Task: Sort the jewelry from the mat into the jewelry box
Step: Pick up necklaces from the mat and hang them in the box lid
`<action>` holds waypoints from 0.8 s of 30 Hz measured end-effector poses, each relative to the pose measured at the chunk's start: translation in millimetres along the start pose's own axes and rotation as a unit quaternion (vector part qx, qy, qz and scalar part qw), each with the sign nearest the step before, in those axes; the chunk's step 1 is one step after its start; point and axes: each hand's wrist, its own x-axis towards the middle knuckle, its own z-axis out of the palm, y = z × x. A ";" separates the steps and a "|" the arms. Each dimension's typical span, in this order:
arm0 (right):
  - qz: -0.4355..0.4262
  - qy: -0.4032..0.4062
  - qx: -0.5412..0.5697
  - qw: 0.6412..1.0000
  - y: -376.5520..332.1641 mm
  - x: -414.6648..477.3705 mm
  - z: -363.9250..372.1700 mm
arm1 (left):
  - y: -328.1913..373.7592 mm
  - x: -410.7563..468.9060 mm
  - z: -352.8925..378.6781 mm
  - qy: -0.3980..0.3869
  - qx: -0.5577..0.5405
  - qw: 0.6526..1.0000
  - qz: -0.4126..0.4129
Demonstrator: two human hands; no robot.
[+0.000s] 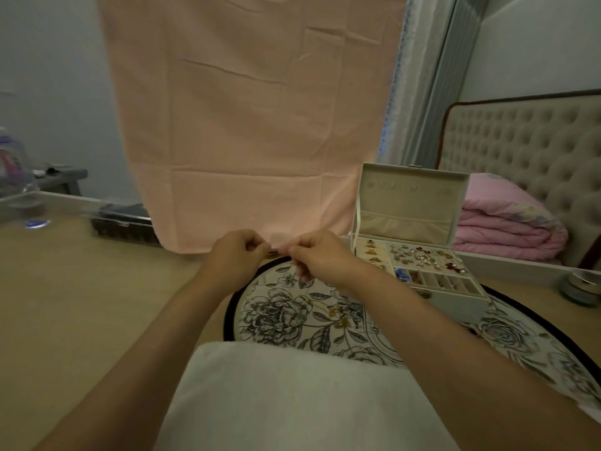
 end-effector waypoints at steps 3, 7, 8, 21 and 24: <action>0.004 -0.026 -0.056 0.998 11.6 6.9 14.5 | -12.5 -1.1 7.7 0.011 0.046 0.999 -0.024; -0.010 -0.069 -0.177 0.982 20.5 0.5 7.1 | -17.9 -3.3 19.1 -0.049 0.105 0.992 -0.044; -0.014 -0.068 -0.194 0.978 22.0 -3.3 1.1 | -17.2 -3.8 21.4 -0.074 0.126 0.988 -0.042; -0.024 -0.063 -0.352 0.934 69.8 -68.3 -52.3 | 22.9 -26.3 76.8 -0.253 0.155 0.945 0.137; -0.033 -0.038 -0.340 0.939 79.9 -73.1 -58.8 | 21.2 -31.6 87.2 -0.222 0.162 0.948 0.159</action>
